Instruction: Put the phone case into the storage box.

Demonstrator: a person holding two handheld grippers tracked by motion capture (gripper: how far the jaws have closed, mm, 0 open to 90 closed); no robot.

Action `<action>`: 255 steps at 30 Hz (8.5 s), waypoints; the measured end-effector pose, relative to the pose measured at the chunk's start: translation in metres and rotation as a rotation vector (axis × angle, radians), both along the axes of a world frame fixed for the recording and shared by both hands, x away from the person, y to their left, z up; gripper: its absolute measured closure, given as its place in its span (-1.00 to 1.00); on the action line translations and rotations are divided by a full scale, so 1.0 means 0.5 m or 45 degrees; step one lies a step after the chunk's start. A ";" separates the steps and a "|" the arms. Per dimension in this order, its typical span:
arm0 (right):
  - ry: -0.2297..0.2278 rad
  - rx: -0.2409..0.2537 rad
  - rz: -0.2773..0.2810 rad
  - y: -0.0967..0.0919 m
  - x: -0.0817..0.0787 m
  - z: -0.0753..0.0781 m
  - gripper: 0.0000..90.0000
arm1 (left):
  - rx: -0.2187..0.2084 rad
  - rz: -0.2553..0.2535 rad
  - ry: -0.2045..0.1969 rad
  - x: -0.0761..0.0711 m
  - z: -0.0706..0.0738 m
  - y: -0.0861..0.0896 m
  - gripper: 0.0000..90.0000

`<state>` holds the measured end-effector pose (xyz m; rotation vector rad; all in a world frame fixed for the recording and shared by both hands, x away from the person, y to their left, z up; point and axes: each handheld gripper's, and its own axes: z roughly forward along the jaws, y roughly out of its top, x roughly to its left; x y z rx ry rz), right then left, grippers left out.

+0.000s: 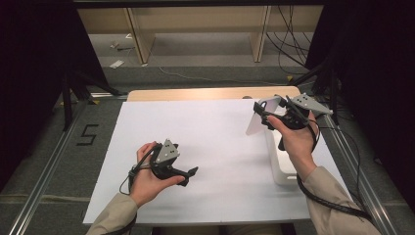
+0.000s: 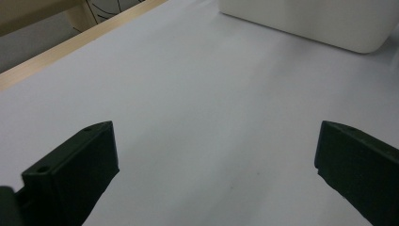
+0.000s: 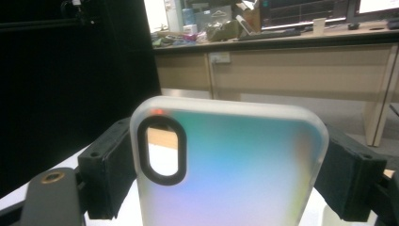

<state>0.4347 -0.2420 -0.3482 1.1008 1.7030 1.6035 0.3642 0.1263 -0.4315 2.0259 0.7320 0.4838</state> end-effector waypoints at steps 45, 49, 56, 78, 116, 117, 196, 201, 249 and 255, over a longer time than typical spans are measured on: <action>0.008 0.001 -0.213 -0.095 0.025 0.015 -0.60 | -0.017 0.010 0.002 -0.001 -0.003 0.008 -1.00; 0.010 0.005 -0.238 -0.106 0.027 0.016 -0.60 | -0.014 0.011 -0.001 -0.001 -0.002 0.010 -1.00; 0.015 0.005 -0.260 -0.118 0.031 0.012 -0.60 | -0.012 0.010 -0.002 -0.002 -0.001 0.011 -1.00; 0.034 -0.009 -0.302 -0.134 0.043 0.002 -0.60 | -0.029 0.026 0.005 -0.006 -0.002 0.024 -1.00; 0.041 -0.058 -0.327 -0.141 0.065 -0.004 -0.60 | -0.028 0.020 0.006 -0.005 -0.004 0.021 -1.00; 0.042 -0.057 -0.327 -0.142 0.065 -0.004 -0.60 | -0.031 0.020 0.004 -0.005 -0.005 0.021 -1.00; 0.049 -0.121 -0.350 -0.135 0.128 -0.016 -0.60 | -0.024 0.017 0.007 -0.003 -0.006 0.020 -1.00; 0.047 -0.122 -0.351 -0.136 0.132 -0.018 -0.60 | -0.023 0.018 0.007 -0.003 -0.007 0.020 -1.00; 0.064 -0.152 -0.367 -0.132 0.162 -0.030 -0.60 | -0.030 0.020 0.005 -0.001 -0.008 0.020 -1.00; 0.067 -0.156 -0.366 -0.132 0.166 -0.033 -0.60 | -0.032 0.020 0.006 -0.001 -0.008 0.020 -1.00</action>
